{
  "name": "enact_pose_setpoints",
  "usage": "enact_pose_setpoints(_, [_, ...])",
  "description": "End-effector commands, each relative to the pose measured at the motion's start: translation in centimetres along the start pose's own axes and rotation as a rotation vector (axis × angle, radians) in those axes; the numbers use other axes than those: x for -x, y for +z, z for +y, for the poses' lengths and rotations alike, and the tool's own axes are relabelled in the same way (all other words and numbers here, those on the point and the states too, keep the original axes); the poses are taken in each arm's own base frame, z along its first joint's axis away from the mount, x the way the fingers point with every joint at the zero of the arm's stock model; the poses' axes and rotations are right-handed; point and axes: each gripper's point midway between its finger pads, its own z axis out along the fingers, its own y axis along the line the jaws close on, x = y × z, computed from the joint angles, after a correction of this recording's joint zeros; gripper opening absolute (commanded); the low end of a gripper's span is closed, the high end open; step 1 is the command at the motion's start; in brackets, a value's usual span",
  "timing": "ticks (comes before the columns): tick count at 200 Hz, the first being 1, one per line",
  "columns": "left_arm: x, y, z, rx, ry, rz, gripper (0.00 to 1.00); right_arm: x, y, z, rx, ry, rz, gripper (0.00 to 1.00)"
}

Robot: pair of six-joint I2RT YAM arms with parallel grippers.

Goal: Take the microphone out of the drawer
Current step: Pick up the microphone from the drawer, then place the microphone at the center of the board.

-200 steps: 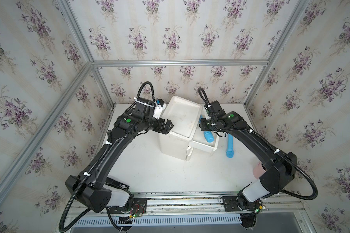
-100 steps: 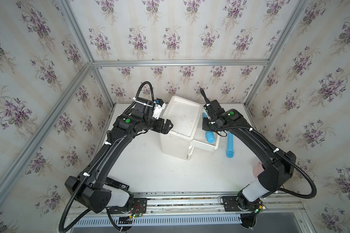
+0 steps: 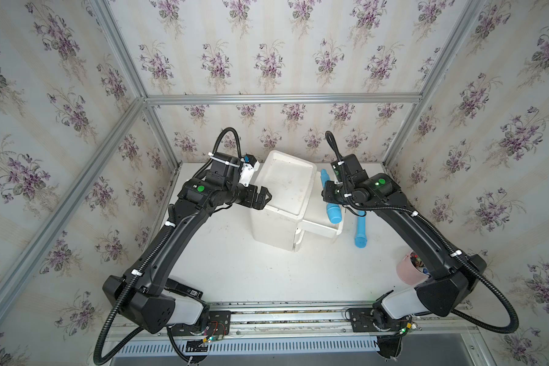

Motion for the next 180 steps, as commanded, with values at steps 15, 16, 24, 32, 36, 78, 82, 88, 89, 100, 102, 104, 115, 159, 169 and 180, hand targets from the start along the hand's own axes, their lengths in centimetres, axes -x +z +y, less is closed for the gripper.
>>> enact_pose_setpoints(15, [0.4,0.2,0.0,-0.014,-0.001,-0.014,0.99,1.3,-0.9,-0.1,-0.006,-0.009,-0.060,0.00])
enact_pose_setpoints(16, [0.4,0.3,0.0,-0.014,-0.001,-0.013,0.99,1.3,-1.0,-0.1,-0.006,-0.009,-0.061,0.00])
enact_pose_setpoints(24, [0.3,0.3,0.0,-0.013,-0.001,-0.010,0.99,2.1,-1.0,-1.7,-0.036,0.020,-0.077,0.00])
enact_pose_setpoints(32, [0.3,0.4,0.1,-0.012,-0.003,-0.010,0.99,2.3,-1.2,-2.2,-0.052,0.022,-0.085,0.00])
enact_pose_setpoints(36, [0.2,0.4,0.1,-0.011,-0.002,-0.008,0.99,2.5,-1.3,-2.5,-0.062,0.022,-0.090,0.00])
enact_pose_setpoints(78, [-0.2,0.7,0.3,-0.006,0.000,0.005,0.99,3.4,-1.7,-6.7,-0.121,0.064,-0.109,0.00])
enact_pose_setpoints(82, [-0.2,0.7,0.3,-0.008,0.000,0.005,0.99,3.4,-1.7,-7.1,-0.122,0.066,-0.113,0.00])
enact_pose_setpoints(88, [-0.3,0.8,0.4,-0.007,-0.002,0.007,0.99,3.4,-1.8,-7.7,-0.125,0.070,-0.120,0.00])
enact_pose_setpoints(89, [-0.3,0.8,0.4,-0.007,-0.002,0.007,0.99,3.4,-1.8,-7.7,-0.125,0.071,-0.123,0.00])
enact_pose_setpoints(100, [-0.2,0.8,0.4,-0.008,0.000,0.007,0.99,3.4,-2.0,-8.8,-0.132,0.089,-0.136,0.00])
enact_pose_setpoints(102, [-0.3,0.8,0.4,-0.007,-0.001,0.007,0.99,3.4,-2.0,-9.1,-0.135,0.093,-0.139,0.00])
enact_pose_setpoints(104, [-0.3,0.8,0.4,-0.007,0.000,0.007,0.99,3.3,-2.0,-9.3,-0.135,0.097,-0.140,0.00])
enact_pose_setpoints(115, [-0.2,0.8,0.4,-0.006,-0.002,0.006,0.99,3.2,-2.1,-10.5,-0.137,0.127,-0.147,0.00])
enact_pose_setpoints(159, [0.1,0.5,0.4,-0.012,-0.006,-0.003,0.99,1.4,-1.0,-13.9,-0.149,0.183,-0.143,0.00])
enact_pose_setpoints(169, [0.2,0.4,0.4,-0.014,-0.007,-0.006,0.99,0.9,-0.2,-14.2,-0.149,0.186,-0.147,0.00])
enact_pose_setpoints(180, [0.2,0.4,0.4,-0.016,-0.009,-0.006,0.99,0.1,1.0,-14.3,-0.128,0.184,-0.155,0.00])
